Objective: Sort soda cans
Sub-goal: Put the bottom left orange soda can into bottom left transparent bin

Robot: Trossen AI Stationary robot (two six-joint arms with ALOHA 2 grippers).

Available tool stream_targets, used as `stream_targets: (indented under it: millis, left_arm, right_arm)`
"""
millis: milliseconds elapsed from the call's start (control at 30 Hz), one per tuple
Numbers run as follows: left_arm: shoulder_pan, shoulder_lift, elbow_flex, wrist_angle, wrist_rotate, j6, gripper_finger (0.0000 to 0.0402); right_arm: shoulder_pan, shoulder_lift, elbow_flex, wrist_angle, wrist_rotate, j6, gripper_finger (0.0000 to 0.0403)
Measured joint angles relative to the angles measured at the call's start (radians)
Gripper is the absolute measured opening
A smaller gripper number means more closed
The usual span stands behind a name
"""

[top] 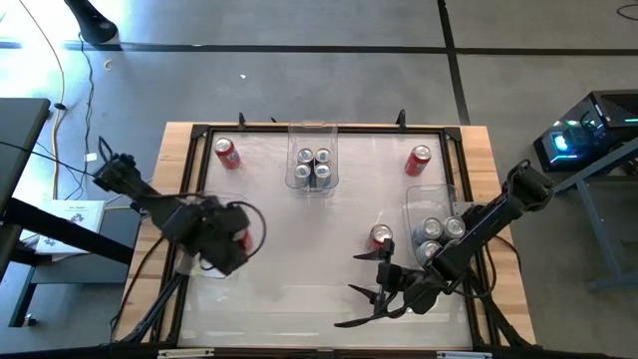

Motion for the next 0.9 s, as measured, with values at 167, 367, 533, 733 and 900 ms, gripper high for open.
stream_targets:
  millis: [167,367,533,733,900]
  left_arm:
    - [-0.092,-0.046,-0.023,-0.017,0.006,-0.191,0.0278]
    - [-0.162,-0.141,-0.151,-0.029,0.043,-0.335,0.0278]
    - [-0.205,-0.224,-0.228,-0.022,0.035,-0.377,0.0278]
    - [-0.269,-0.308,-0.325,0.014,0.144,-0.424,0.0277]
    - [-0.344,-0.32,-0.414,0.094,0.213,-0.39,0.0282]
  right_arm:
    - [0.0,0.0,0.0,0.0,0.0,-0.027,0.0334]
    - [0.0,0.0,0.0,-0.001,-0.001,-0.033,0.0334]
    - [0.0,0.0,0.0,-0.001,-0.001,-0.033,0.0334]
    - [0.0,0.0,0.0,0.001,-0.001,-0.029,0.0334]
    - [-0.001,0.0,0.0,0.015,-0.001,-0.029,0.0334]
